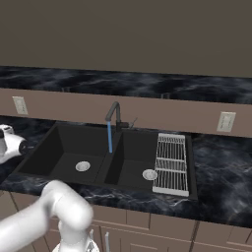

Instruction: Turn on the sink faucet and place the jug under the water for a few seconds to fill it up.

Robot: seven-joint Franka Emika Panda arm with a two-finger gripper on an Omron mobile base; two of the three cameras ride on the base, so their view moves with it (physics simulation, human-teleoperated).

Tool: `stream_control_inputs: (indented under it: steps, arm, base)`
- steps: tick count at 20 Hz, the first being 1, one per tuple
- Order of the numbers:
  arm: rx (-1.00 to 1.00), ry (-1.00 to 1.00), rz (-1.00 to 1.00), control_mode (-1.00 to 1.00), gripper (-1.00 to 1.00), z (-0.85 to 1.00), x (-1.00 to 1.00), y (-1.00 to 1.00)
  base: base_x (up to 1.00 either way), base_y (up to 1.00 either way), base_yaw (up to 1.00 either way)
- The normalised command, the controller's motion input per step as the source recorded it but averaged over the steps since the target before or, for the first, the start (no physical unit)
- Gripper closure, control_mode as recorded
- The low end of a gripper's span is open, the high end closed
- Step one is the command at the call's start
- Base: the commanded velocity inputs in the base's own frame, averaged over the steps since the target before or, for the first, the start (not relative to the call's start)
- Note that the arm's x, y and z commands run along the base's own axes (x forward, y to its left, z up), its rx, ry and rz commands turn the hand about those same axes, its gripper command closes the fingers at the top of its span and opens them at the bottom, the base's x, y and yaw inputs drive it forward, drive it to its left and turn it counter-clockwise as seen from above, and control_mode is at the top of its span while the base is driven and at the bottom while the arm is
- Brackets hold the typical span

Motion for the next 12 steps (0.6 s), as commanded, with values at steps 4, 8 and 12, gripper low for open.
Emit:
stream_control_inputs:
  steps: [4, 8, 12]
  arm:
    - [0.14, -0.02, 0.00, -1.00, 1.00, 0.84, -0.39, -1.00]
    - [0.10, 0.00, 0.00, -1.00, 1.00, 0.96, -0.28, -1.00]
    - [0.08, 0.00, -0.02, -1.00, 1.00, 0.91, -0.26, -1.00]
  base:
    - [0.00, 0.00, 0.00]
    - [0.00, 0.00, 0.00]
    - [0.00, 0.00, 0.00]
